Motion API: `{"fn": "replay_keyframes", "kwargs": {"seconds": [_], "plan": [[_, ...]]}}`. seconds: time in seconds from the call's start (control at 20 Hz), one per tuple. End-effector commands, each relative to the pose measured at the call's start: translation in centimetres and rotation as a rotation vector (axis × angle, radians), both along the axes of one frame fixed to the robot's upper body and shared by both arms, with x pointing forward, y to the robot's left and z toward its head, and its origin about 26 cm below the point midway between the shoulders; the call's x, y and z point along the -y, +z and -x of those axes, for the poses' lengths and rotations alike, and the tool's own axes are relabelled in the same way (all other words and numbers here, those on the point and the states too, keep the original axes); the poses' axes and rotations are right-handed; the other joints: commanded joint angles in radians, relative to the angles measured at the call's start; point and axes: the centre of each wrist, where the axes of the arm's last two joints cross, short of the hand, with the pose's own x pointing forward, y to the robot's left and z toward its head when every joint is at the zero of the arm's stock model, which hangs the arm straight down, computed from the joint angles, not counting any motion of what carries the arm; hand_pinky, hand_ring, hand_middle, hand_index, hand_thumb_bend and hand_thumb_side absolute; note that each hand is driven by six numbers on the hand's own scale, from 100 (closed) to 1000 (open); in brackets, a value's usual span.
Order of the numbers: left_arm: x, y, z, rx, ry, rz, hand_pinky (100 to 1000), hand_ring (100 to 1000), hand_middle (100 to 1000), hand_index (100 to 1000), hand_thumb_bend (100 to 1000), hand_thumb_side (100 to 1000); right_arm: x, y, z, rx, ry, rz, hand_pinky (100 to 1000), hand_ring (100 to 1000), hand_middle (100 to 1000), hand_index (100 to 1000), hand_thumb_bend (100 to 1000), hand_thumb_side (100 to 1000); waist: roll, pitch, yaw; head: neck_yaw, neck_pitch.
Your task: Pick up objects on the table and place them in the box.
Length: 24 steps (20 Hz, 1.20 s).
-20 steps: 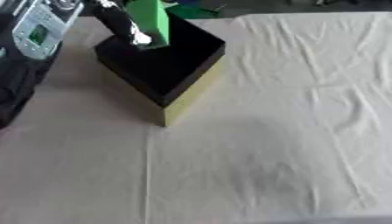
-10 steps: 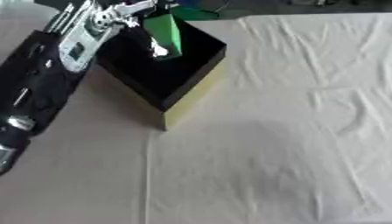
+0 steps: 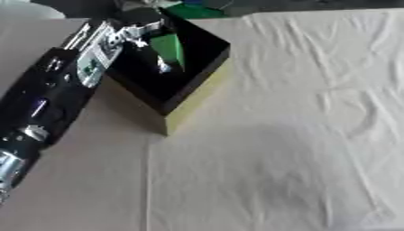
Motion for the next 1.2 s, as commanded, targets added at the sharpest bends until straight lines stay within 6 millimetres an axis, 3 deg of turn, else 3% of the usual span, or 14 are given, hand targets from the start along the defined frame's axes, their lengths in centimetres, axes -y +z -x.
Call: {"fn": "replay_keyframes", "kwargs": {"seconds": [0.05,0.25,0.5,0.9,1.2], "plan": [[-0.2,1.0,-0.1,0.034,-0.012,-0.011,732,779,735,829,557,430,0.0,0.6,0.1,0.014,-0.002,0.007,746,747,700,922,100,1000,-0.002,-0.016,-0.002,-0.002,-0.009],[-0.4,1.4,0.0,0.067,-0.001,-0.046,765,834,793,877,726,486,-0.1,0.6,0.1,0.007,-0.001,0.002,745,744,696,921,100,1000,0.001,-0.017,-0.001,-0.003,-0.007],[-0.7,1.7,0.0,0.093,0.034,-0.06,767,852,807,897,800,521,-0.1,0.5,0.1,-0.001,-0.003,-0.004,744,743,694,920,100,1000,0.002,-0.02,-0.001,-0.006,-0.006],[-0.6,3.3,0.7,0.142,0.009,-0.024,734,829,780,866,710,511,-0.1,0.4,0.2,-0.012,-0.008,-0.007,744,742,690,920,100,1000,0.005,-0.029,0.002,-0.009,0.003],[-0.8,6.9,3.1,0.191,-0.077,0.118,703,803,748,830,609,549,0.5,0.6,0.4,0.0,-0.027,0.013,747,744,691,918,100,1000,0.007,-0.039,0.015,-0.022,0.019]]}}
